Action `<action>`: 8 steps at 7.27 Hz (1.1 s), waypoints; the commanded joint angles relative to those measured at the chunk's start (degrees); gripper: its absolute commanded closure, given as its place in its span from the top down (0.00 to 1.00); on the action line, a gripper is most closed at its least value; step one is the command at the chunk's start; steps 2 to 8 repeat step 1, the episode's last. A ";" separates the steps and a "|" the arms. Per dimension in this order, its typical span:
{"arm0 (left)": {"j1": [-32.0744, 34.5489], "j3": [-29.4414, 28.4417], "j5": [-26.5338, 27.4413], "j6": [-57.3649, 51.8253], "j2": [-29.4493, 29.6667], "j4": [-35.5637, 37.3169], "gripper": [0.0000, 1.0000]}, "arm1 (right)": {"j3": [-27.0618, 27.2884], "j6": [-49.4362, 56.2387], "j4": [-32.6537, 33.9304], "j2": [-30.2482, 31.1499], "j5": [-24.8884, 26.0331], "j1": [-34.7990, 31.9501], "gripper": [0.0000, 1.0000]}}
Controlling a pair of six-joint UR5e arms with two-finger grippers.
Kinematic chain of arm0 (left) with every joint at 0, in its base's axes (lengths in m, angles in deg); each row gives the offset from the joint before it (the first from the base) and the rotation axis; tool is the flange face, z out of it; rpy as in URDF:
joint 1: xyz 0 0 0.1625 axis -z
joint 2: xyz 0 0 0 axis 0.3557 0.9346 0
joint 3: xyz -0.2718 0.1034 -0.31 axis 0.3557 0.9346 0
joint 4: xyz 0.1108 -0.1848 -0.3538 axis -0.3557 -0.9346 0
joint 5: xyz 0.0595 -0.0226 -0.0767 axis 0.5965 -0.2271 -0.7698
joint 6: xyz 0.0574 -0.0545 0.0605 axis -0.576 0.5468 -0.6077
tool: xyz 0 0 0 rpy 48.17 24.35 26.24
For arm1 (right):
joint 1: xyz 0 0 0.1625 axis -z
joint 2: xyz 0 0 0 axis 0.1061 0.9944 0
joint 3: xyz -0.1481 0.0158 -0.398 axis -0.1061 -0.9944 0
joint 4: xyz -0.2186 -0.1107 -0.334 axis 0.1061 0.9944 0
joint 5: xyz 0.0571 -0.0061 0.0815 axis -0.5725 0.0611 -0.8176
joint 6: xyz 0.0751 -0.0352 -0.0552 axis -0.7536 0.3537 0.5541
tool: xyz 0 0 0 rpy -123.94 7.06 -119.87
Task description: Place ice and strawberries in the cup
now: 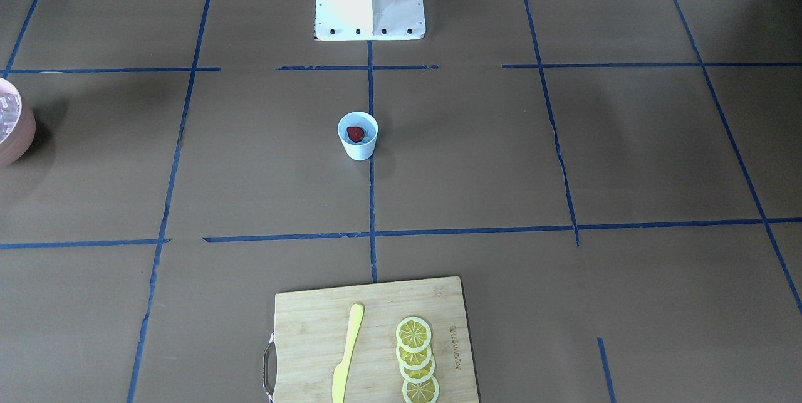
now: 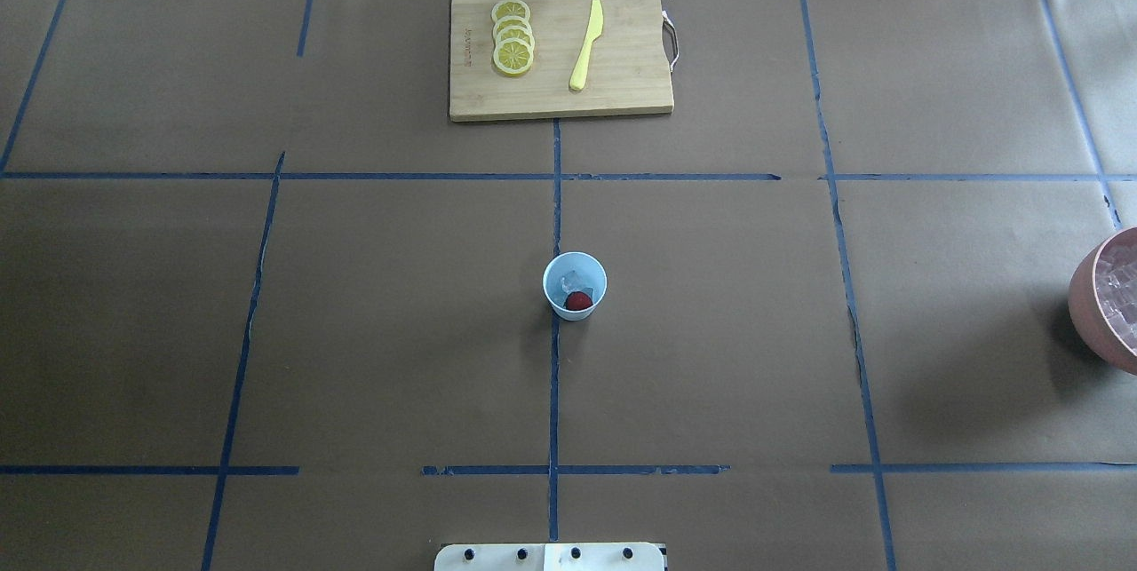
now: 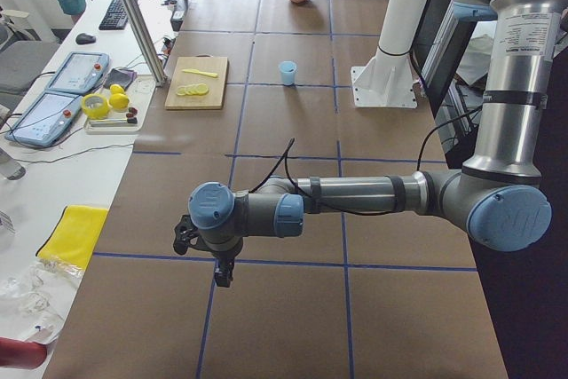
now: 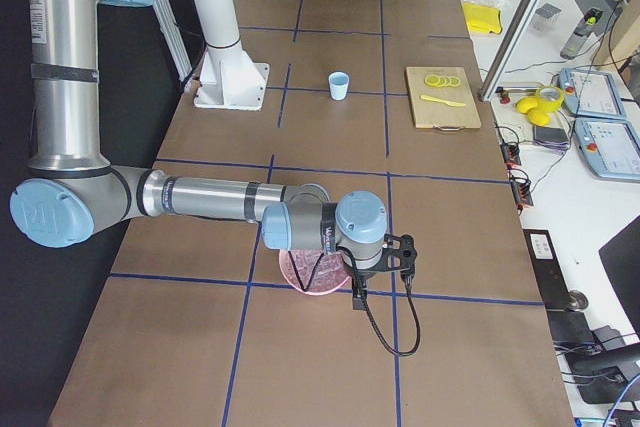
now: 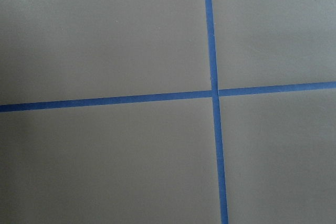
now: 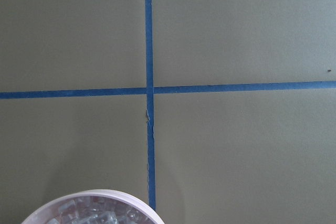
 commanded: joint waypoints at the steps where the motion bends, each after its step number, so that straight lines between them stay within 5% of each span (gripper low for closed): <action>1: 0.00 -0.07 0.06 0.00 0.02 0.00 1.00 | 0.08 -0.13 0.00 0.00 -0.24 0.00 1.00; 8: 0.00 -0.07 0.06 0.00 0.02 0.00 1.00 | 0.08 -0.13 0.00 0.00 -0.24 0.00 1.00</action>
